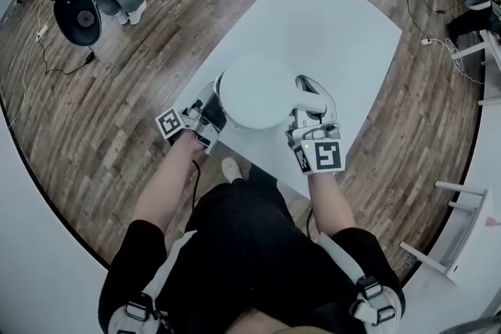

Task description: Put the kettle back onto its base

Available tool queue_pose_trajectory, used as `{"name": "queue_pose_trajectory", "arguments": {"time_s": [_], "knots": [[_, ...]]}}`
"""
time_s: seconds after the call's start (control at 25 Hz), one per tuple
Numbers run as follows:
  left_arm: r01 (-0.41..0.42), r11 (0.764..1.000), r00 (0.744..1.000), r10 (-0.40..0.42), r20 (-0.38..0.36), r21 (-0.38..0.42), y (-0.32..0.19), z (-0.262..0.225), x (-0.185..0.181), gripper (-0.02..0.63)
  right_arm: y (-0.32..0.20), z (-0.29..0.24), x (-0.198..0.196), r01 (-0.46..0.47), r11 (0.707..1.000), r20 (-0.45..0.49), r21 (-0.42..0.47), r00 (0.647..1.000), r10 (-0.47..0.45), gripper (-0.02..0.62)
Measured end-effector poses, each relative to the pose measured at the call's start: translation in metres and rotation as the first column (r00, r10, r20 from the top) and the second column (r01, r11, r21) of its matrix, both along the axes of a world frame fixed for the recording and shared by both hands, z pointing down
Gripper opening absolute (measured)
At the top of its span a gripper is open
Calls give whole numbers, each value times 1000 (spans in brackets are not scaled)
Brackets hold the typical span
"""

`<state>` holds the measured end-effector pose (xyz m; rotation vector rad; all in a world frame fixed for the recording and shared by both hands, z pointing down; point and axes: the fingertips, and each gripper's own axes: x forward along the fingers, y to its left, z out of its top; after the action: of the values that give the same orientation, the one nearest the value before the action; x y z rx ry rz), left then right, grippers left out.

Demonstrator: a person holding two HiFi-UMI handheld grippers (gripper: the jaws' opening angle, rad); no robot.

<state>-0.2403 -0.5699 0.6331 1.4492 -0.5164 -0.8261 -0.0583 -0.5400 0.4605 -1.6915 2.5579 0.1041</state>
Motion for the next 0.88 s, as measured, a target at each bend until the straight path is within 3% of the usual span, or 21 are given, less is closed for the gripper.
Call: {"name": "queue_pose_trajectory", "arguments": {"time_s": [0.16,0.44,0.52,0.56,0.64,0.72,0.8,0.88], "knots": [[-12,996,981,-5,192,89,-4,-14,-10,282,-8,6,11,-10,1000,16,-20,1000,10,3],[-36,972,948,-41,317,232,-15,-64,2,281,-18,19,6,-8,999,-4,-51,1000,8,3],[-59,969,921,-40,387,241,-13,-67,7,277,-19,21,-2,-6,998,-10,-59,1000,6,3],[-67,967,900,-48,433,247,-13,-66,6,234,-20,22,-5,-5,998,-12,-64,1000,4,3],[-55,964,864,-83,496,259,-17,-66,1,213,-23,26,-8,-4,998,-16,-70,1000,3,3],[-21,963,848,-125,514,268,-18,-70,-3,178,-24,34,-6,-1,998,-28,-66,1000,-1,3],[-5,960,834,-151,532,280,-19,-73,-5,54,-25,40,-5,-2,998,-34,-62,999,0,3],[-6,960,824,-154,545,280,-19,-72,-6,7,-27,42,-9,-1,998,-34,-63,999,-1,3]]}}
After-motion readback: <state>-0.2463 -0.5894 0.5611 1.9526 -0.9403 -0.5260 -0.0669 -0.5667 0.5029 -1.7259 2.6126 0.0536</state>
